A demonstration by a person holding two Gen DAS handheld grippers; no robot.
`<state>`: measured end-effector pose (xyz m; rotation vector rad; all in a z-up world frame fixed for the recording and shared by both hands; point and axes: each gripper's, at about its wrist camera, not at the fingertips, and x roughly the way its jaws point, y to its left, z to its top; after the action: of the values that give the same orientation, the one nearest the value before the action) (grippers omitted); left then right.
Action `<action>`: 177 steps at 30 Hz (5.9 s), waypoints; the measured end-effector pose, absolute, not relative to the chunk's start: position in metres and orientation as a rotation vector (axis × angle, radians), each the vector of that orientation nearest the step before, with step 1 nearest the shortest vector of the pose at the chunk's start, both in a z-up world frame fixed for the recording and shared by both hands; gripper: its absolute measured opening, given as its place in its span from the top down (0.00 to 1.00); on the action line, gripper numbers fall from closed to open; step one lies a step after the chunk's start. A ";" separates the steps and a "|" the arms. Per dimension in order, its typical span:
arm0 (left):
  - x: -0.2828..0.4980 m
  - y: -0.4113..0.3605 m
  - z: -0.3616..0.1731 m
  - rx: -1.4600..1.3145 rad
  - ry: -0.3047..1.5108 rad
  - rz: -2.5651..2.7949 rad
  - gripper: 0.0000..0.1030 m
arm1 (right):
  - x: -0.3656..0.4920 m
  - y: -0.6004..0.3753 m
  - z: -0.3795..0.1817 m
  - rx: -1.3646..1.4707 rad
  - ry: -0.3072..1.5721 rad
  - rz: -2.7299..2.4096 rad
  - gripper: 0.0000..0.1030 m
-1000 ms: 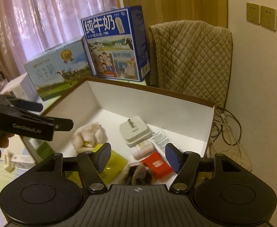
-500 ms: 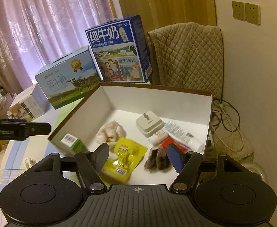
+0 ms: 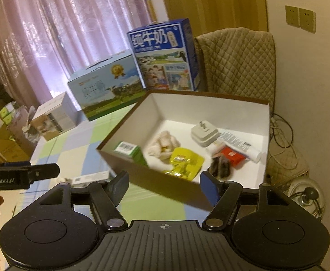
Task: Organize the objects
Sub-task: 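Withdraw both tools from the box toward the white hair clip and medicine box, then grasp the white medicine box with the right tool, then grasp the white hair clip with the left tool while the right tool holds the medicine box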
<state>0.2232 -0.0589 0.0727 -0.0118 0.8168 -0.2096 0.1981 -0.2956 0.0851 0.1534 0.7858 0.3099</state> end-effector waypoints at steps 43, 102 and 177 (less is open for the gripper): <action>0.101 0.037 0.051 -0.153 0.922 0.007 0.05 | 0.119 -0.185 0.052 0.087 0.898 0.549 0.35; 0.199 0.107 -0.070 -0.173 0.945 0.192 0.06 | 0.319 -0.064 -0.100 -0.089 0.784 0.600 0.76; 0.210 0.054 -0.100 -0.128 1.024 0.034 0.71 | 0.201 -0.149 -0.095 -0.172 0.850 0.493 0.78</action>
<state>0.2104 0.0538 -0.0998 -0.1282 1.0239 0.0340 0.2010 -0.1488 -0.0952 -0.1721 0.8496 0.4926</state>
